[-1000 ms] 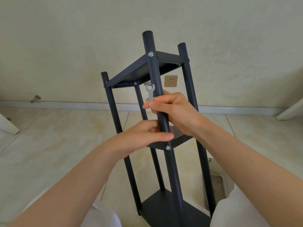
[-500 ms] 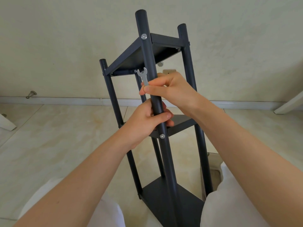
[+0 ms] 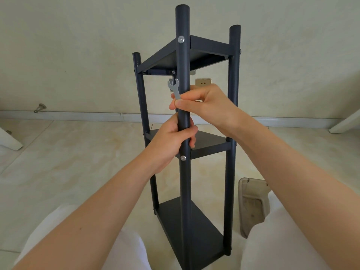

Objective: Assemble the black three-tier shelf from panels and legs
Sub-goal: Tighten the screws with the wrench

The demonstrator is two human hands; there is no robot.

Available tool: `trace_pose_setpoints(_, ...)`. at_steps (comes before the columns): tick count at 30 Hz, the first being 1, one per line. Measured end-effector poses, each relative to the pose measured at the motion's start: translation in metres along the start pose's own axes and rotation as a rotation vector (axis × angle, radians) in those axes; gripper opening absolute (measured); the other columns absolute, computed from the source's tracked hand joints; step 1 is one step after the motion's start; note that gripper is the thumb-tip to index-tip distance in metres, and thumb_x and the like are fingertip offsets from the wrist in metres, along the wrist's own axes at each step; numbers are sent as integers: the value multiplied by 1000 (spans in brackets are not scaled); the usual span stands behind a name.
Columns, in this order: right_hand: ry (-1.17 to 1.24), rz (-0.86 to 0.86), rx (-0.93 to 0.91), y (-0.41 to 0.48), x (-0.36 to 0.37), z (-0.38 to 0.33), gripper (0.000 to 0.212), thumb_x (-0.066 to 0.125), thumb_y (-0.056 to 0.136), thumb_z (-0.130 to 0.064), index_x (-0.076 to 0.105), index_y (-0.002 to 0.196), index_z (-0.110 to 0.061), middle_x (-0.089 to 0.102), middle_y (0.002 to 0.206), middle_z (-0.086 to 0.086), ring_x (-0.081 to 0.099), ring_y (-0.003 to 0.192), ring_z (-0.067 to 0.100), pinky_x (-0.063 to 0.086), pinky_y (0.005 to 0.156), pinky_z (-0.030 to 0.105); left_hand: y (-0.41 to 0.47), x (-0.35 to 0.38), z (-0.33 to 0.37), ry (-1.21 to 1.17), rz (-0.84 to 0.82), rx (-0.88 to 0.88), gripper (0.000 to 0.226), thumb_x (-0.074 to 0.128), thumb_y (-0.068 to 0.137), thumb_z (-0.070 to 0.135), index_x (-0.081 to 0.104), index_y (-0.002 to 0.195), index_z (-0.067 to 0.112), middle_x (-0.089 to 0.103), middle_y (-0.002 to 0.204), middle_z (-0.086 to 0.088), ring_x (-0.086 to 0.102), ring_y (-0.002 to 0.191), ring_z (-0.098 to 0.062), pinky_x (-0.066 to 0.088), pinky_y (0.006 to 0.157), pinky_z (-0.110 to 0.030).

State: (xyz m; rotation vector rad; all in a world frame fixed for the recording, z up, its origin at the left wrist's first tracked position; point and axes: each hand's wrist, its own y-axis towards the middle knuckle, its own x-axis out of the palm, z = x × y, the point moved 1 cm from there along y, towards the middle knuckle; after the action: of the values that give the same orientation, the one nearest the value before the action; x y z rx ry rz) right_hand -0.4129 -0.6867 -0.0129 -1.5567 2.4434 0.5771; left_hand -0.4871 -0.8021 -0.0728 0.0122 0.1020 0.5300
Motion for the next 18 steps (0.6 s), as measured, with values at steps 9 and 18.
trace_pose_setpoints(9, -117, 186, -38, -17, -7, 1, 13, 67, 91, -18, 79, 87, -19, 69, 99, -11, 59, 106, 2, 40, 89, 7, 3, -6, -2, -37, -46, -25, 13, 62, 92, 14, 50, 97, 14, 56, 68, 5, 55, 66, -17, 46, 79, -41)
trace_pose_setpoints(18, -282, 371, 73, -82, -7, 47, 13, 66, 92, -26, 77, 97, -19, 47, 97, -14, 52, 86, -4, 41, 71, 7, 5, -16, -6, 21, -46, -26, 18, 63, 87, 23, 51, 99, 18, 56, 70, 3, 56, 66, -16, 49, 75, -34)
